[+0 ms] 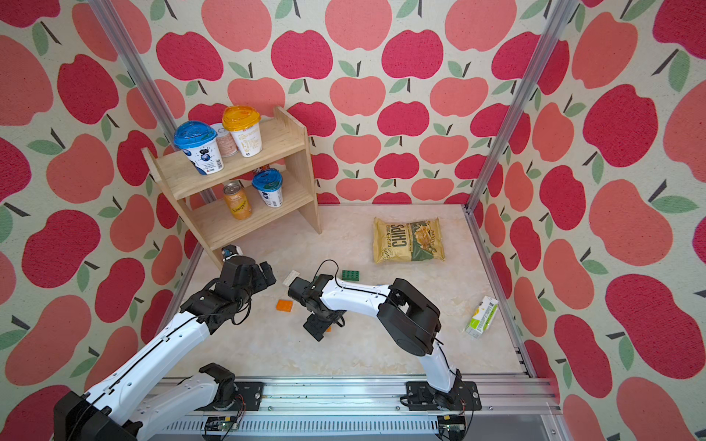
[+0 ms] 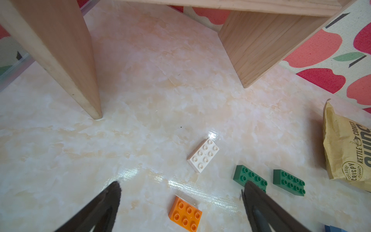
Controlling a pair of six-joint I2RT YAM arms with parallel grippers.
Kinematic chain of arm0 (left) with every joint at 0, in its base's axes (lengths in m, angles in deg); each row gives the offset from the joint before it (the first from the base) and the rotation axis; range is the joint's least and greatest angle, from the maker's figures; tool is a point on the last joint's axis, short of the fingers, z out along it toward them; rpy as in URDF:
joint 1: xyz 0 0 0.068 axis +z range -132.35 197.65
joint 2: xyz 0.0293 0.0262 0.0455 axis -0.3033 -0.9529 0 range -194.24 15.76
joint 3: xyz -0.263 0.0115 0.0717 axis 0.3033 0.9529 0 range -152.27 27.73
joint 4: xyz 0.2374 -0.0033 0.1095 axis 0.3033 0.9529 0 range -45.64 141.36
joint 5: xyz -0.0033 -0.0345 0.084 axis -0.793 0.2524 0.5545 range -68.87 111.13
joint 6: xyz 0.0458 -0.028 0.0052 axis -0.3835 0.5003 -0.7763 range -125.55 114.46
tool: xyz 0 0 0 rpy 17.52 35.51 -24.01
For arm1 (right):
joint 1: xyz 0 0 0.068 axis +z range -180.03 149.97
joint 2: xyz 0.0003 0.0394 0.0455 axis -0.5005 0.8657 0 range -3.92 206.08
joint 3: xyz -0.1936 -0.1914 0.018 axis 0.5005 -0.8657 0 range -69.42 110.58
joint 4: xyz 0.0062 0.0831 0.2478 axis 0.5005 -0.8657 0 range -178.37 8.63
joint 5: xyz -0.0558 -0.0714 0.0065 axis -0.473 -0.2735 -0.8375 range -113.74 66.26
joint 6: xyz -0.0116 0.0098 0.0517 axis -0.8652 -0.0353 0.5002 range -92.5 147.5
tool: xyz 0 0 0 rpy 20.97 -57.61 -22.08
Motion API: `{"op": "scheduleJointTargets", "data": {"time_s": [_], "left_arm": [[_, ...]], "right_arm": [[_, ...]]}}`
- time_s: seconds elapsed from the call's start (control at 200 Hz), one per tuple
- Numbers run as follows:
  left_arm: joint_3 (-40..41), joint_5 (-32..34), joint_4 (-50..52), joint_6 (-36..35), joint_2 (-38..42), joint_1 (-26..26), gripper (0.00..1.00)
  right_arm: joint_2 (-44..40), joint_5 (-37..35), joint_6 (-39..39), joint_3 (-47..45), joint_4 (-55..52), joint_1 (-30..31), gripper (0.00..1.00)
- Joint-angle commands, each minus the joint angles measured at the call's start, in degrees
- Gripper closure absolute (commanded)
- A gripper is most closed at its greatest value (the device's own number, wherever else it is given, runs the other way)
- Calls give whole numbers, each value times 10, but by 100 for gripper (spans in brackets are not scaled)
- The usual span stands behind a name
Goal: Assemble a rectangle with lego
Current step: Move the lego brick at the center of the board.
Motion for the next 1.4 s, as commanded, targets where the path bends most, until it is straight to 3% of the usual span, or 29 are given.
{"op": "scheduleJointTargets", "data": {"time_s": [0.0, 0.075, 0.34, 0.535, 0.66, 1.021, 1.291, 1.396], "left_arm": [[8, -1, 8, 9, 5, 3, 3], [8, -4, 6, 8, -1, 4, 3], [6, -19, -4, 4, -20, 5, 3], [6, -37, -12, 2, -40, 6, 3], [3, -51, -11, -3, -56, 6, 3], [12, -87, -31, 0, -83, 1, 3], [12, -99, -28, 4, -99, -4, 3], [12, -99, -27, 3, -97, -6, 3]], "right_arm": [[18, 13, 6, 19, -9, -20, 19], [26, 22, 17, 27, -3, -27, 35], [53, 14, 126, 67, -38, -38, 65], [42, -19, 267, 43, -51, -66, 76], [21, -21, 315, 14, -19, -83, 75], [81, -30, 353, 87, -43, -86, 67], [80, -4, 389, 73, -11, -91, 62], [77, 3, 395, 68, -6, -91, 54]]}}
